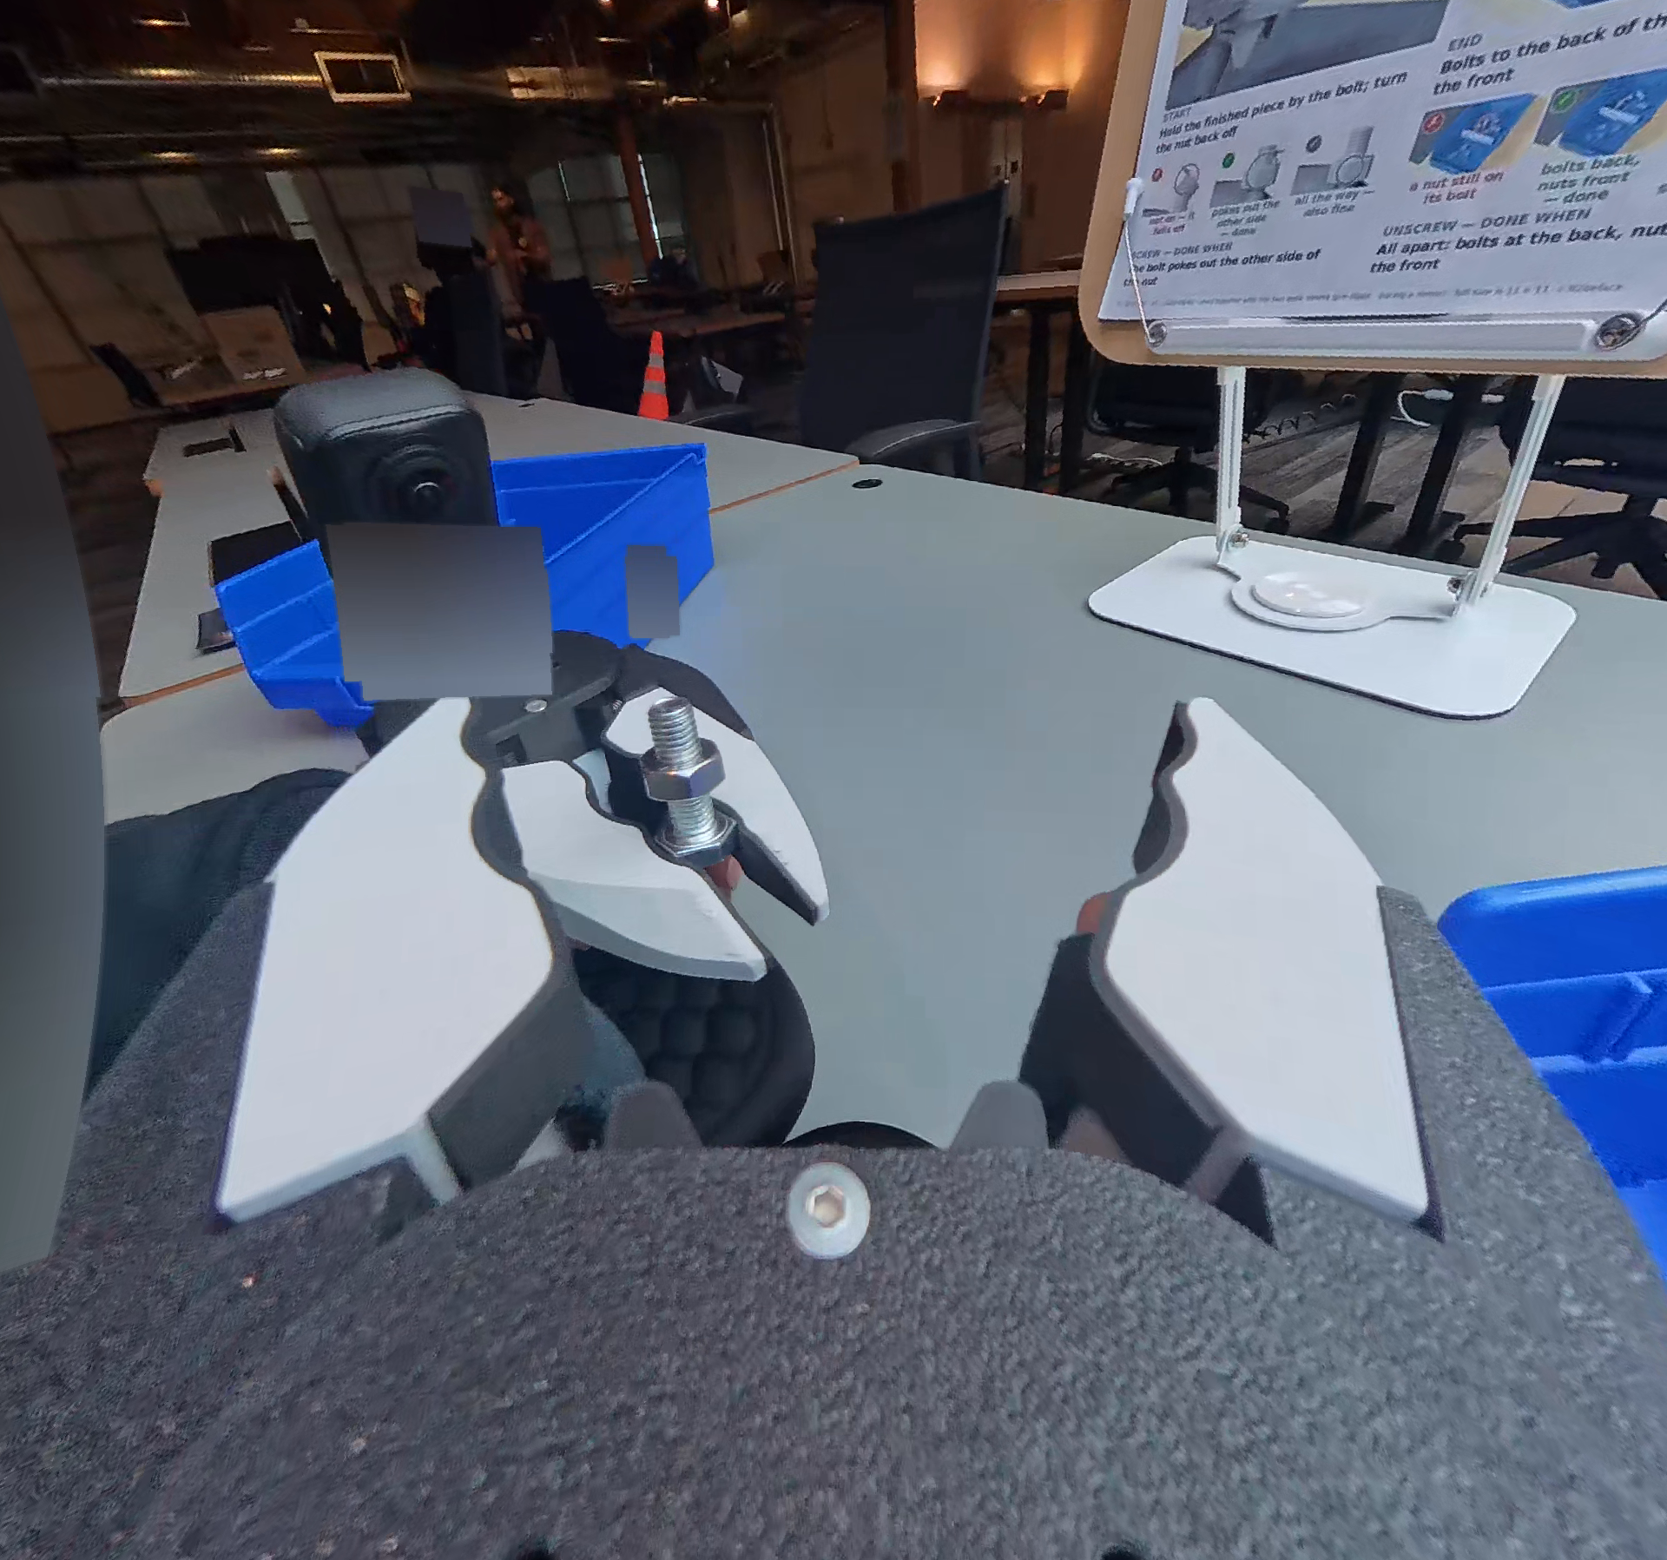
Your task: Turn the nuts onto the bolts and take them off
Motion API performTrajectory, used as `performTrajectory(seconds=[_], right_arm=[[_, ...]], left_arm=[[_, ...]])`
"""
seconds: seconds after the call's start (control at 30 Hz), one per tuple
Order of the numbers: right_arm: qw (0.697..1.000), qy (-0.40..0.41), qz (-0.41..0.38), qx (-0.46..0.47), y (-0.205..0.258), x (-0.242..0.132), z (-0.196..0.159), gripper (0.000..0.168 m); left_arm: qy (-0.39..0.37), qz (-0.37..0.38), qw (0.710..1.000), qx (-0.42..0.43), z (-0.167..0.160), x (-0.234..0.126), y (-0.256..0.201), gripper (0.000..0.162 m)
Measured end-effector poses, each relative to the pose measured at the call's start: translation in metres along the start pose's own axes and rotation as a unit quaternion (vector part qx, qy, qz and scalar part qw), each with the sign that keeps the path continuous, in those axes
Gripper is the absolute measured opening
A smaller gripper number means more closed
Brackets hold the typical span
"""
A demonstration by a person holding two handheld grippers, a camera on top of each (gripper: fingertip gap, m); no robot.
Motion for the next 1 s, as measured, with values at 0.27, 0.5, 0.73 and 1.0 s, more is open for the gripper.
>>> performTrajectory(seconds=[0.27,0.5,0.73,1.0], right_arm=[[1.000,-0.010,0.000,-0.027,0.011,0.000,-0.005,0.102],[0.999,0.021,-0.011,-0.048,0.011,0.006,-0.017,0.094],[0.999,0.014,-0.014,-0.038,0.000,-0.008,-0.016,0.080],[0.998,0.002,-0.037,-0.050,-0.016,-0.033,-0.016,0.029]], left_arm=[[-0.003,-0.004,1.000,-0.001,0.000,0.000,-0.001,0.014],[0.009,-0.009,1.000,0.007,-0.002,0.002,-0.004,0.014],[0.016,-0.012,1.000,0.011,-0.003,0.003,-0.005,0.014],[0.015,-0.014,1.000,0.008,-0.003,0.003,-0.005,0.013]])
Point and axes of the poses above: each gripper's, where its closed fingertips meet, x out along the fingers, z out of its top, y = z × x across the jaws, the point moved 2 cm from there along -x, back along the fingers, and after that the axes turned 13 degrees about -z, right-handed, at the moved point
